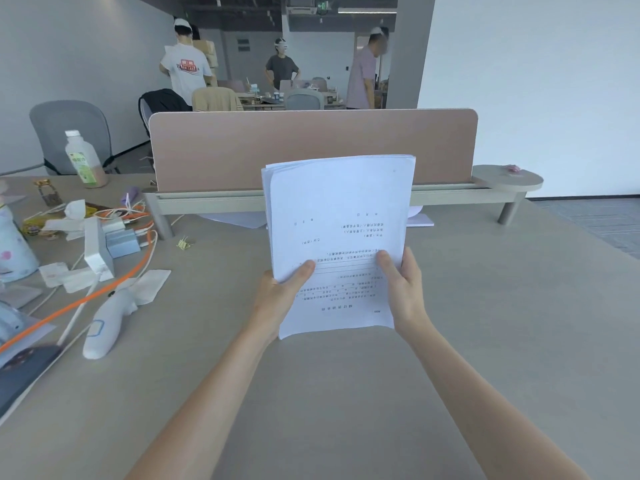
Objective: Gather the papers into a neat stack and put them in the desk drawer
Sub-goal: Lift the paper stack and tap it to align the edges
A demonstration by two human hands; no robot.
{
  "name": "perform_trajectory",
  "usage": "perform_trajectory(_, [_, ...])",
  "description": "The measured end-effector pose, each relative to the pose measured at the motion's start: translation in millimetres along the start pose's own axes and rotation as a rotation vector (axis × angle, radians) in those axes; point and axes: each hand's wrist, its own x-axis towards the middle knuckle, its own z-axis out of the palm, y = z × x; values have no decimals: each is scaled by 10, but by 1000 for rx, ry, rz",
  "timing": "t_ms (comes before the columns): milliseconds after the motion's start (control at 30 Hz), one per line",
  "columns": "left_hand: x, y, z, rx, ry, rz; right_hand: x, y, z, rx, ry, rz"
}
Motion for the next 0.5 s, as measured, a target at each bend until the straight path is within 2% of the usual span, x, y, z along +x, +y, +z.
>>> perform_trajectory(233, [126, -77, -28, 16, -24, -61, 59, 135, -4, -148, 14, 49])
perform_trajectory(500, [467, -183, 28, 72, 58, -138, 325, 238, -21, -382, 31, 50])
